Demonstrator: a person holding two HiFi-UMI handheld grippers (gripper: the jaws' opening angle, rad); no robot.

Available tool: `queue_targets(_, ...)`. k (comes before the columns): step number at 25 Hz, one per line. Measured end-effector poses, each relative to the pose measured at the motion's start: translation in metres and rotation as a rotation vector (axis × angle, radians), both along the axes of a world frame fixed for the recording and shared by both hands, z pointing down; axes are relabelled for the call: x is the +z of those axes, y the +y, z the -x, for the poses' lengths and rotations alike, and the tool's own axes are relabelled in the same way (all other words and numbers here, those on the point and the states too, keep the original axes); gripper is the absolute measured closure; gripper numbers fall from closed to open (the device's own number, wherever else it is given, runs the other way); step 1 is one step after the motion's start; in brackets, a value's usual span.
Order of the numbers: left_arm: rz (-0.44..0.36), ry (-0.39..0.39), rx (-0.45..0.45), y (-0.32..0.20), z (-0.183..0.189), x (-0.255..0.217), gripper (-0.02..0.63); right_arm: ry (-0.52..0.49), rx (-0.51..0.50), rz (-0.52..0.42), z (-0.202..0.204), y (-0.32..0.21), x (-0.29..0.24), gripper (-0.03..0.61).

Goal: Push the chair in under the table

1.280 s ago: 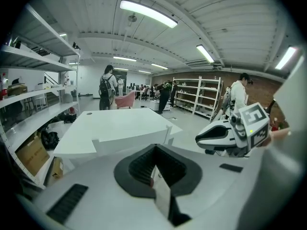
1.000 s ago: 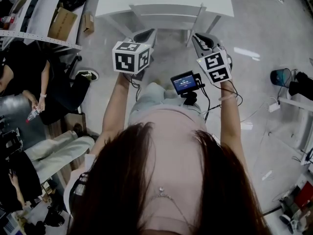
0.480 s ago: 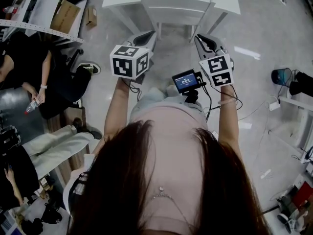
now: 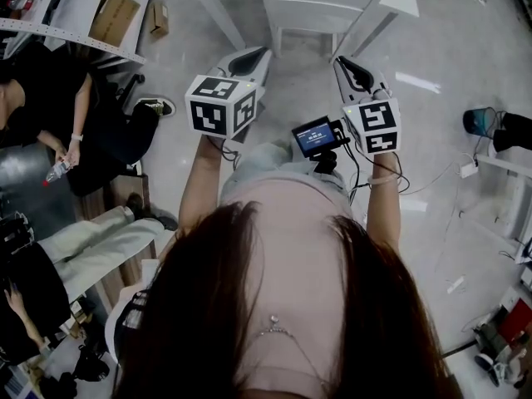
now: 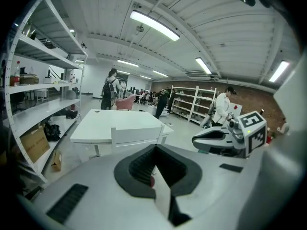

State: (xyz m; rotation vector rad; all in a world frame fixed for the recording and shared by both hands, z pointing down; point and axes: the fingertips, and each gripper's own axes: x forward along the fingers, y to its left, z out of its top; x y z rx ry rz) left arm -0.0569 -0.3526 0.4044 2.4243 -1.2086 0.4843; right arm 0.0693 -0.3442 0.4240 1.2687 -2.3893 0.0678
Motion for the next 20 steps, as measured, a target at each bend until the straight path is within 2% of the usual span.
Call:
queue_targets(5,-0.004,0.006,0.024,0.015,0.027,-0.005,0.606,-0.016,0.049,-0.016,0.025,0.017,-0.009,0.546)
queue_targets(11,-0.003,0.028,0.048,0.033,0.045,-0.008,0.606,0.013,0.095,-0.025,0.040,0.038,-0.011,0.551)
queue_targets(20,0.008,0.044,0.048,0.044,0.051,-0.008,0.606,0.005,0.118,-0.026,0.045,0.050,-0.011,0.554)
